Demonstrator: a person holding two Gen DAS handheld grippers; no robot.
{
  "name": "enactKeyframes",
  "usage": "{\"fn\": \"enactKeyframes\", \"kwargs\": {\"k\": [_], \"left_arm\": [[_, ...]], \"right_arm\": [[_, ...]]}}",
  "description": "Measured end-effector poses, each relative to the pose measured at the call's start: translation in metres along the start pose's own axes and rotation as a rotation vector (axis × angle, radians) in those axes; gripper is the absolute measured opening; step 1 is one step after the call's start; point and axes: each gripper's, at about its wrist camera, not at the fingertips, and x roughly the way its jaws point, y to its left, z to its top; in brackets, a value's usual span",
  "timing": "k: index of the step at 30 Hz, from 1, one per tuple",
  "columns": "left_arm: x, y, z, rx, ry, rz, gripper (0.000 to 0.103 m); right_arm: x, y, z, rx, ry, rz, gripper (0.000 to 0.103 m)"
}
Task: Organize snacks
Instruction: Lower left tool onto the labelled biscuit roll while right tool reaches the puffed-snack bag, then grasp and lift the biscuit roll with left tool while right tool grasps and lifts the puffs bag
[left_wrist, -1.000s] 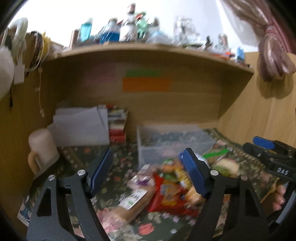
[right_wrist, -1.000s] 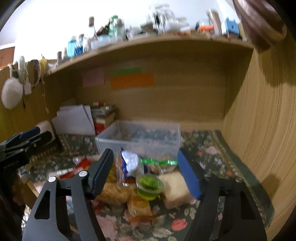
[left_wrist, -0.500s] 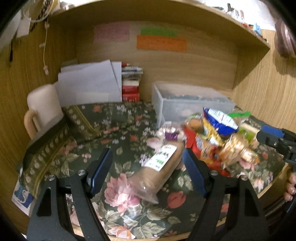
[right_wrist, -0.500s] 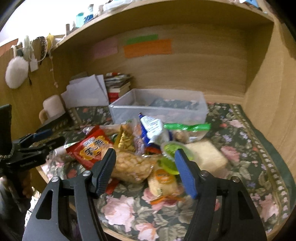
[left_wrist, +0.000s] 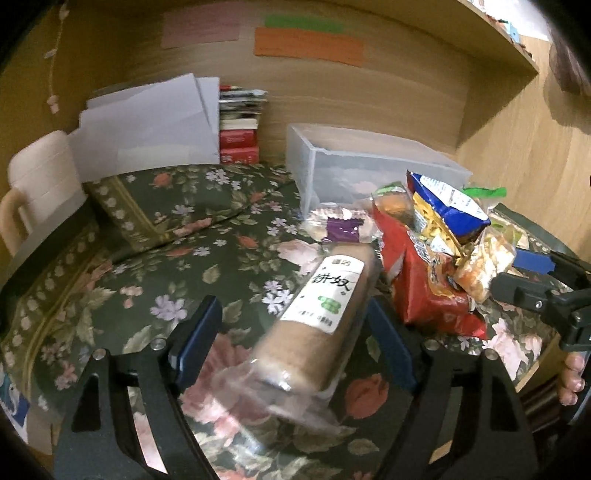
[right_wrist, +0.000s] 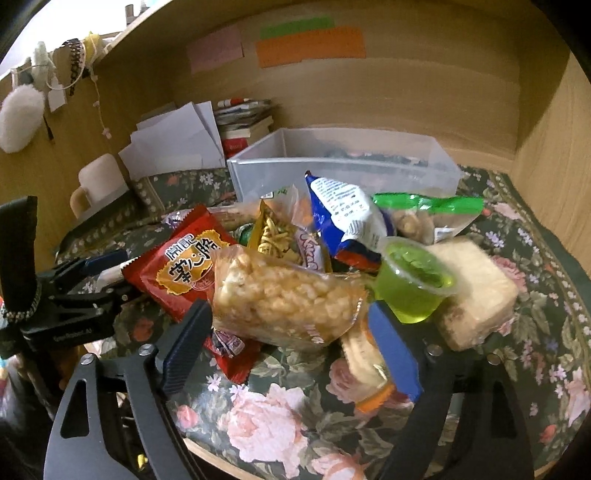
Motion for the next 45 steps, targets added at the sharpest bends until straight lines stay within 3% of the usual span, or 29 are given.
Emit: {"fn": "enactKeyframes", "kwargs": {"k": [6, 9, 13, 14, 18, 21, 34, 45], "left_arm": [[0.017, -0.006, 0.003, 0.022, 0.003, -0.015, 0.079], [0.021, -0.010, 0.005, 0.029, -0.007, -0.029, 0.073], [0.026, -0.014, 0.005, 0.038, 0.001, -0.065, 0.041], [0.027, -0.015, 0.006, 0.039, 0.002, -0.066, 0.039], [0.024, -0.012, 0.006, 0.022, 0.004, -0.083, 0.039], [0.019, -0.009, 0.006, 0.014, 0.005, -0.074, 0.039], [-0.015, 0.020, 0.011, -0.045, -0.031, 0.023, 0.038], [-0.044, 0.008, 0.038, -0.025, -0.132, 0.030, 0.038]], "right_arm": [[0.011, 0.004, 0.003, -0.004, 0.011, -0.024, 0.091], [0.017, 0.003, 0.006, -0.011, 0.010, -0.033, 0.093], [0.024, 0.004, 0.007, -0.024, 0.007, -0.046, 0.095], [0.025, 0.005, 0.007, -0.029, 0.006, -0.048, 0.095], [0.026, 0.003, 0.007, -0.036, -0.004, -0.044, 0.091], [0.024, 0.005, 0.007, -0.055, -0.007, -0.013, 0.077], [0.012, 0.007, 0.010, -0.053, -0.041, 0.006, 0.075], [-0.018, 0.007, 0.035, -0.075, -0.164, -0.021, 0.075]]}}
